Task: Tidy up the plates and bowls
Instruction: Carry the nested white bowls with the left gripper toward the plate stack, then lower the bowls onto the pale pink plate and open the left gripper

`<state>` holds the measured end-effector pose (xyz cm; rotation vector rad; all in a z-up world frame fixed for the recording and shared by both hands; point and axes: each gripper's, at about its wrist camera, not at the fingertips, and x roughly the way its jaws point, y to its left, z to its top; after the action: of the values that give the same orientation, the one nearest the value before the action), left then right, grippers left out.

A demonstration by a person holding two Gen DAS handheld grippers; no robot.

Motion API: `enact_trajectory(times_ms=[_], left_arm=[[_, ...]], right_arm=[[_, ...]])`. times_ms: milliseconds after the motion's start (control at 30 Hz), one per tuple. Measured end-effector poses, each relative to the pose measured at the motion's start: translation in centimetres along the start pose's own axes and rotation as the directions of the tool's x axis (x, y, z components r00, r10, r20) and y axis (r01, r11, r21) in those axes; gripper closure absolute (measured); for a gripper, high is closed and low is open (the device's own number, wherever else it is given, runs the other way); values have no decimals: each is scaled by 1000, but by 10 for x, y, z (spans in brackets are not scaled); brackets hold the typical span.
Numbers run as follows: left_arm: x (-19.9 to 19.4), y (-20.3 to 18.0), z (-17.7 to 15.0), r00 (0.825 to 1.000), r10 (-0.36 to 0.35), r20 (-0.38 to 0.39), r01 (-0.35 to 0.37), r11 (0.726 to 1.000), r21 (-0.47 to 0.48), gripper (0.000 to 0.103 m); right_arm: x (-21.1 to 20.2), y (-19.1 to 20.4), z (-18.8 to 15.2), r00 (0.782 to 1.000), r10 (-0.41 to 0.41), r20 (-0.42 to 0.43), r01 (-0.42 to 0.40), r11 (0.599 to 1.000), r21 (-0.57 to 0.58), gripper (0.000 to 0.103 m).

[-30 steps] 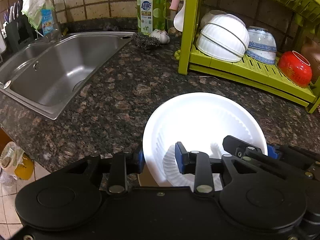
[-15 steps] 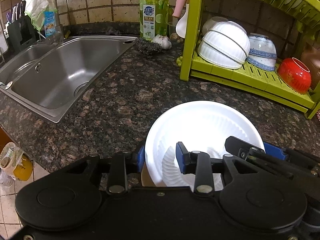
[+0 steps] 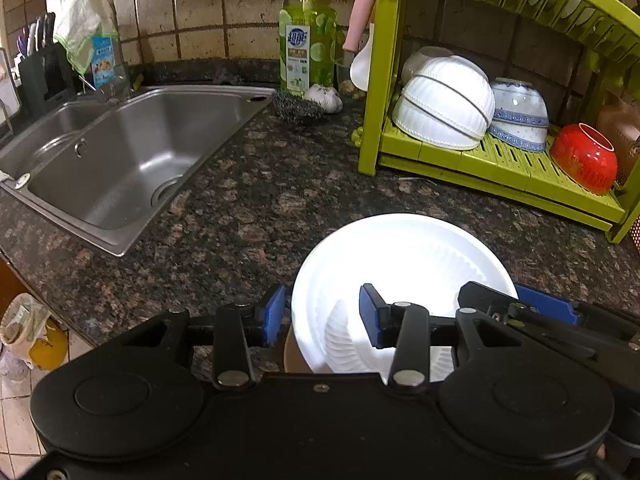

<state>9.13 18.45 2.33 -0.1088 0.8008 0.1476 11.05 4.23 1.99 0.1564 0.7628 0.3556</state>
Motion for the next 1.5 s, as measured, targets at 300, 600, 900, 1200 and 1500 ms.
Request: enact_trajectory(times_ms=[300,600,900,1200,1500], left_arm=[[-9,-1,1,999,17,33,-17,1000,0,44],[-12,-3,0,999,35,34,-35,999,-1,41],[-26,-2,-6,998,38,57,-38,999,-6,41],[-49,-5,-21,994,56,97,-57,998,2,40],[-59,-7,-43,994,60,88,-59,998,-9,40]], right_arm=[[-7,-3,1,1000,-3,22,3,1000,-4,47],[-13,-5,-2,999,-20,50,21,999,-26,38],[-28,-7,-5,995,-17,98,21,999,-38,30],[-59,0,-17,989,8,148,8,995,-103,30],[-91,2,-41,988,41,149,-20,990,-142,30]])
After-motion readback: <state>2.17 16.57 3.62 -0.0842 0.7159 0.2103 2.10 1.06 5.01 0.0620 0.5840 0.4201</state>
